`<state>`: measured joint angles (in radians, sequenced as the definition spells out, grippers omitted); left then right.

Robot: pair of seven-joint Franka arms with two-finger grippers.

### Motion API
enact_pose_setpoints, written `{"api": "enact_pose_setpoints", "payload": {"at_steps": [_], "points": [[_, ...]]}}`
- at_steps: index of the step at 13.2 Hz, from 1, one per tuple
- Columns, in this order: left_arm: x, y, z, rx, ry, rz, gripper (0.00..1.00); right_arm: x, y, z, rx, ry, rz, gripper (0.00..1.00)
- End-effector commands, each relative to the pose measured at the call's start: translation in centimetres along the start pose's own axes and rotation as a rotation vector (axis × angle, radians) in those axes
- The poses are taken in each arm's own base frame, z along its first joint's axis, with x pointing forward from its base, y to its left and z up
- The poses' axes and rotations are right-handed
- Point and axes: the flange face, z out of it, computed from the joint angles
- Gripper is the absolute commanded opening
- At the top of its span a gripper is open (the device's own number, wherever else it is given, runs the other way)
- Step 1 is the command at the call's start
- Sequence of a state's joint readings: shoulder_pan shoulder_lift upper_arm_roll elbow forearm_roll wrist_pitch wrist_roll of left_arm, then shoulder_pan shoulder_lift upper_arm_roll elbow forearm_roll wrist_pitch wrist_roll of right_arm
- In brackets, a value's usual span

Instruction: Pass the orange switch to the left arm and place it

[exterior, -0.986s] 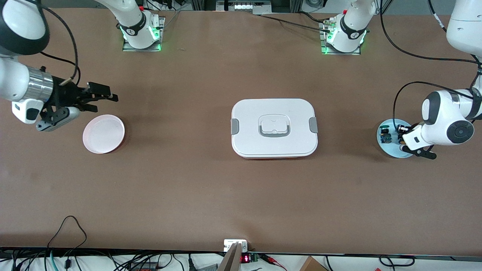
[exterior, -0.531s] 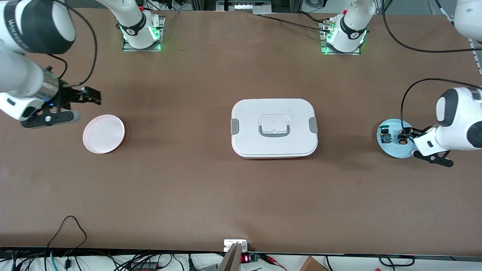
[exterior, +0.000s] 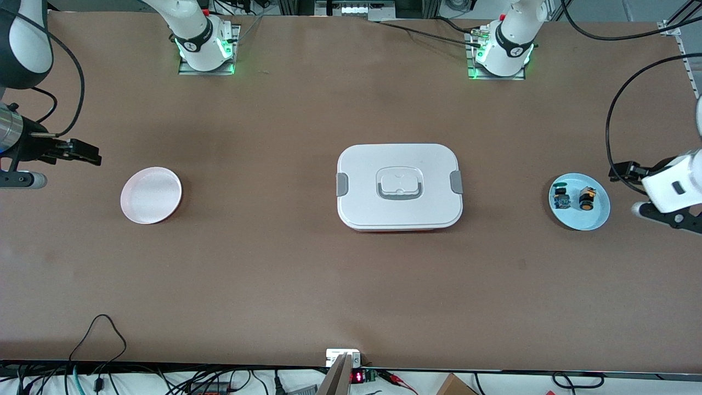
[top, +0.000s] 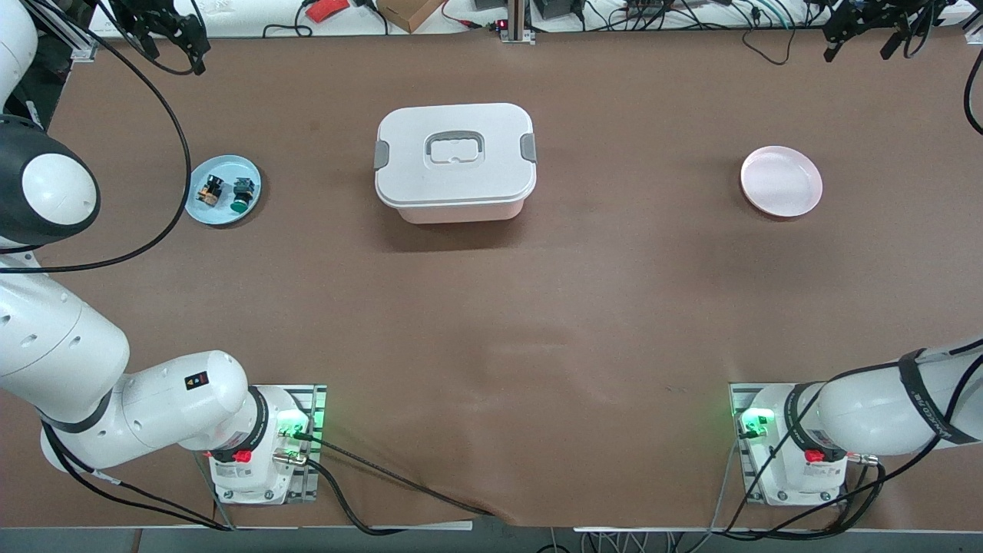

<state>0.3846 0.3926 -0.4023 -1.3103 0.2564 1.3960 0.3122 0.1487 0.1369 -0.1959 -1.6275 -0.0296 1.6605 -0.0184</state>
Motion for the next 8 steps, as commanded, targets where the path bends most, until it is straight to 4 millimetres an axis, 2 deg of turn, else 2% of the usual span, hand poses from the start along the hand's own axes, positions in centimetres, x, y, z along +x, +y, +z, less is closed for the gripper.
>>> {"api": "enact_pose_setpoints", "payload": {"at_steps": [1,3,5,7,8], "points": [[-3.1,1.6,-5.2,-0.051,0.046,-0.006,1.00,-0.6,-2.2,-1.1,-0.008,0.021,0.011,1.00],[-6.8,3.8,-8.6,-0.053,0.048,-0.088,1.00,-1.4,-1.8,-0.7,-0.001,0.060,-0.012,1.00],[-10.1,6.0,-11.2,-0.080,0.054,-0.135,1.00,-3.4,-1.1,0.6,0.018,0.106,-0.006,1.00],[-12.2,7.9,-11.8,-0.054,0.053,-0.146,1.00,-4.1,-0.8,0.9,0.024,0.107,-0.002,1.00],[-12.9,7.8,-11.4,-0.062,0.058,-0.164,1.00,-3.8,-0.8,0.6,0.022,0.113,-0.002,1.00]]}}
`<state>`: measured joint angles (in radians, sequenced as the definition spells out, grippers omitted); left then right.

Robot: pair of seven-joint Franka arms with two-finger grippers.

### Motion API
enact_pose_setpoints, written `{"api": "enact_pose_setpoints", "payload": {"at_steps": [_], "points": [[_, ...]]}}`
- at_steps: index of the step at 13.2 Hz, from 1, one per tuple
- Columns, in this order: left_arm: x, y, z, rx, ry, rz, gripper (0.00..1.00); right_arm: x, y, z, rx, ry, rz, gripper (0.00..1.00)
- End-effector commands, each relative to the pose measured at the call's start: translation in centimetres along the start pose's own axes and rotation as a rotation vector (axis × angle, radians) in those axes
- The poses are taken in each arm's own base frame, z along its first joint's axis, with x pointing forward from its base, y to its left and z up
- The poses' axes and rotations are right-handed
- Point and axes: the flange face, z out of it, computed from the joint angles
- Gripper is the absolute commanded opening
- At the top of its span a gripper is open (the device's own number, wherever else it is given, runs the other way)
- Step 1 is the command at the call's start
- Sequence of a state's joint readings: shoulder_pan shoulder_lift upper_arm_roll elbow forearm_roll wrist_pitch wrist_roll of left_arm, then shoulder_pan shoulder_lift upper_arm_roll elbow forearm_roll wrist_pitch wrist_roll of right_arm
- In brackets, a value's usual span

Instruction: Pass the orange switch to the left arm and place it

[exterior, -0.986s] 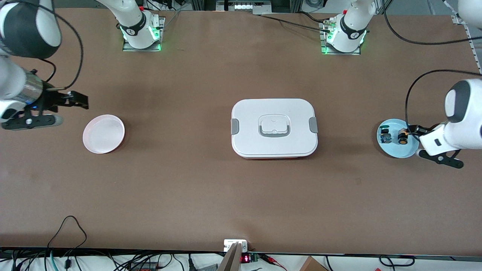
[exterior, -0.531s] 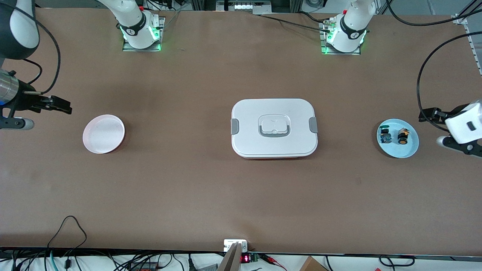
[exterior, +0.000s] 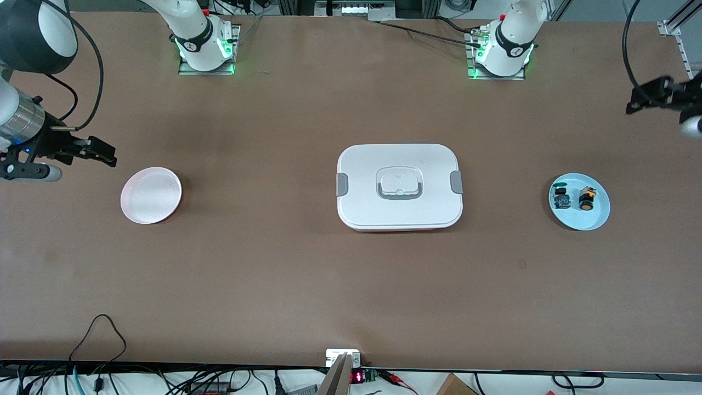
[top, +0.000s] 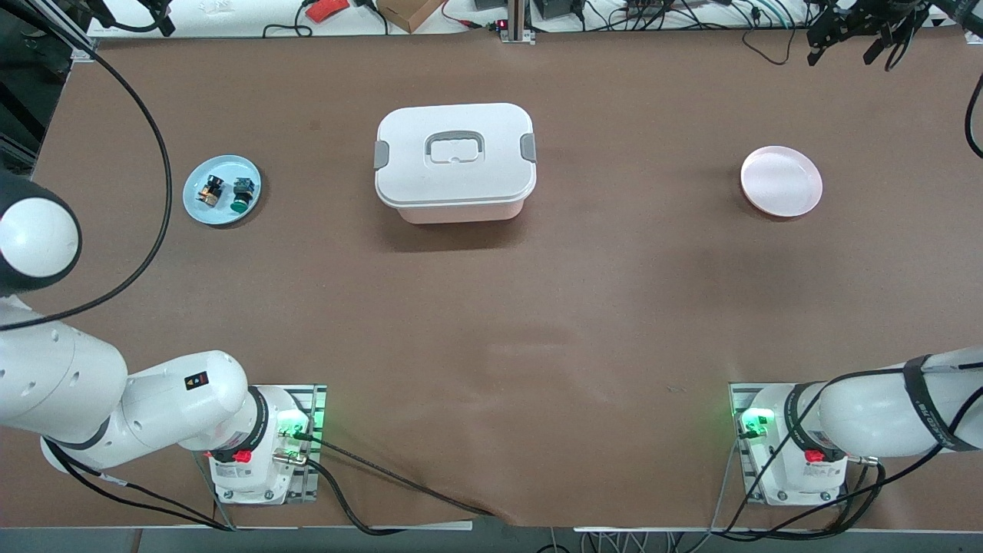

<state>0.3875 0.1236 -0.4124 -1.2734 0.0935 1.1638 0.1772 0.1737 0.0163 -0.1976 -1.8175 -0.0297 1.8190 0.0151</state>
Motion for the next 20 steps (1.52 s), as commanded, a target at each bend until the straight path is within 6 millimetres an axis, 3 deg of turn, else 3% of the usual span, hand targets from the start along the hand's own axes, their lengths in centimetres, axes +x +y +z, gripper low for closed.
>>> {"api": "enact_pose_setpoints", "payload": {"at_steps": [1,6,12,14,20], "points": [[-2.0,-0.2,2.1,-0.023,-0.007,-0.055,1.00,-1.0,0.1,-1.0,0.000,0.032,-0.016,1.00],[-2.1,0.8,9.2,0.033,0.055,-0.084,1.00,-1.3,0.0,-1.9,-0.006,-0.016,-0.043,1.00],[-1.6,0.6,9.6,0.005,0.080,-0.085,1.00,-0.6,-0.2,-4.5,0.002,0.028,-0.036,1.00],[-1.2,0.3,9.7,0.000,0.079,-0.085,1.00,-0.6,-0.3,-4.5,0.002,0.024,-0.041,1.00],[-0.9,0.7,8.7,-0.019,0.121,-0.112,1.00,-1.1,-0.1,-6.4,0.000,-0.004,-0.039,1.00]]}}
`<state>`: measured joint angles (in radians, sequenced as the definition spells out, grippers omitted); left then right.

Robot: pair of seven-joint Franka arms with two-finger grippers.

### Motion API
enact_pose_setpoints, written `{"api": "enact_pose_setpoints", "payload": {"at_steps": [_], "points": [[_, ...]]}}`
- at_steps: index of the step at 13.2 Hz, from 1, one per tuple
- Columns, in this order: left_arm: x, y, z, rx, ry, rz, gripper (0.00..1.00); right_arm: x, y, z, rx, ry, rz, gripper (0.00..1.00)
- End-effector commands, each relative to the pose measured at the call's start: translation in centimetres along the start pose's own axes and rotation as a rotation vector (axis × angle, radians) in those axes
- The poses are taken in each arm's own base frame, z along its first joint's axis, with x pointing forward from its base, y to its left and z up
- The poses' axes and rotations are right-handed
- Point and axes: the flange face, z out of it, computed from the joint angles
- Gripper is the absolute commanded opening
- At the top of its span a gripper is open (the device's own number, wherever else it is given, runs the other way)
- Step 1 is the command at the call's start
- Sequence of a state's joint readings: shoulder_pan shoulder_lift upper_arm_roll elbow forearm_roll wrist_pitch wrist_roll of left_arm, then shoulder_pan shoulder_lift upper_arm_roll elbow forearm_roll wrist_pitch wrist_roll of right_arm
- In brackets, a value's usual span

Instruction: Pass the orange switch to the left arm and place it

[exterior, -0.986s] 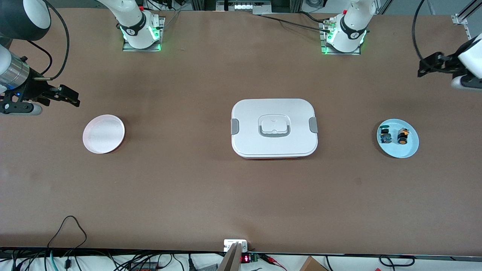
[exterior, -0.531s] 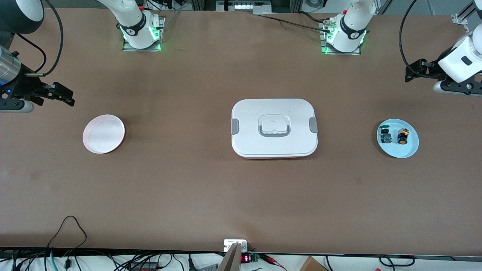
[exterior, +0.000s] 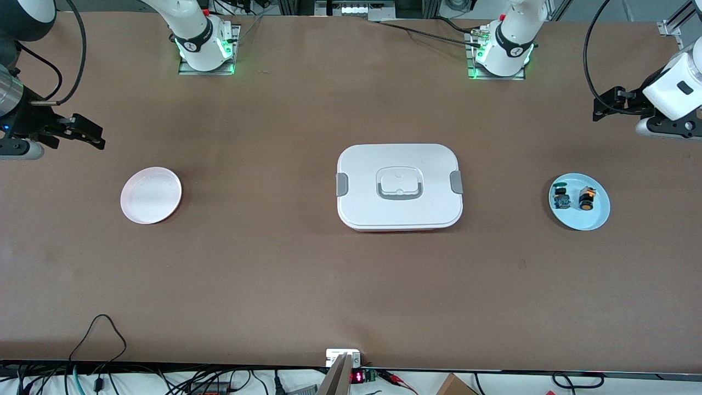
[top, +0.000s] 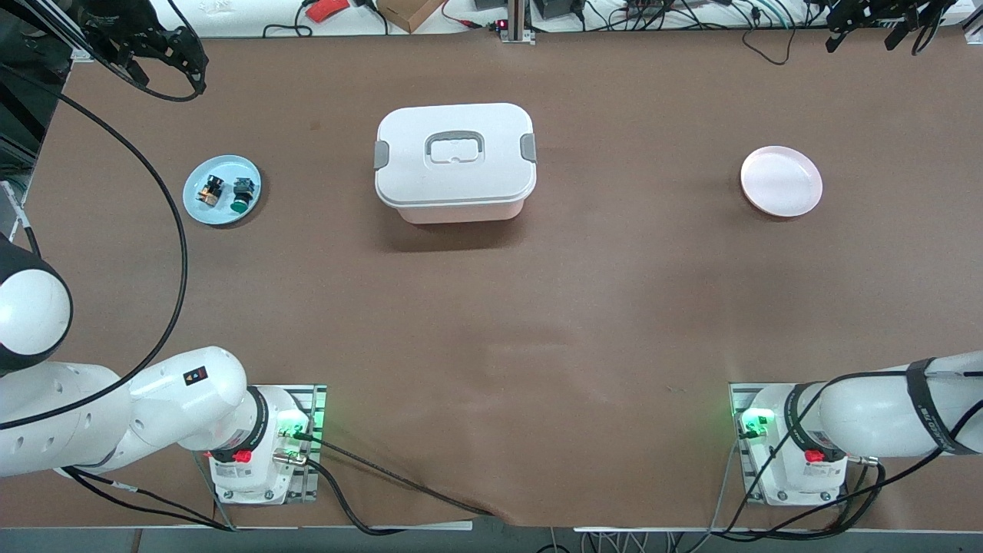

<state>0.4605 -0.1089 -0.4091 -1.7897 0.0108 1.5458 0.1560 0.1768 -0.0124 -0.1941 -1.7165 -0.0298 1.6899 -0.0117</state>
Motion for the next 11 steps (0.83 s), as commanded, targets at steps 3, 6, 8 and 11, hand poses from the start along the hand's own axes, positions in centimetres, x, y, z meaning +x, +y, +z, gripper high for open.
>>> {"api": "enact_pose_setpoints", "payload": {"at_steps": [3,6,8,11], "points": [[0.9,-0.2,-0.6,-0.065,0.077,-0.063,1.00,0.0,-0.6,-1.2,-0.006,-0.002,-0.013,1.00],[1.2,-0.3,-1.0,-0.070,0.083,-0.060,1.00,-0.1,-0.4,-1.4,-0.006,0.002,-0.010,1.00],[1.4,-0.5,-0.9,-0.073,0.080,-0.050,1.00,-0.1,-0.4,-1.6,-0.005,0.005,-0.009,1.00],[1.5,-0.5,-1.1,-0.073,0.082,-0.049,1.00,-0.1,-0.4,-1.6,-0.005,0.005,-0.009,1.00]]}}
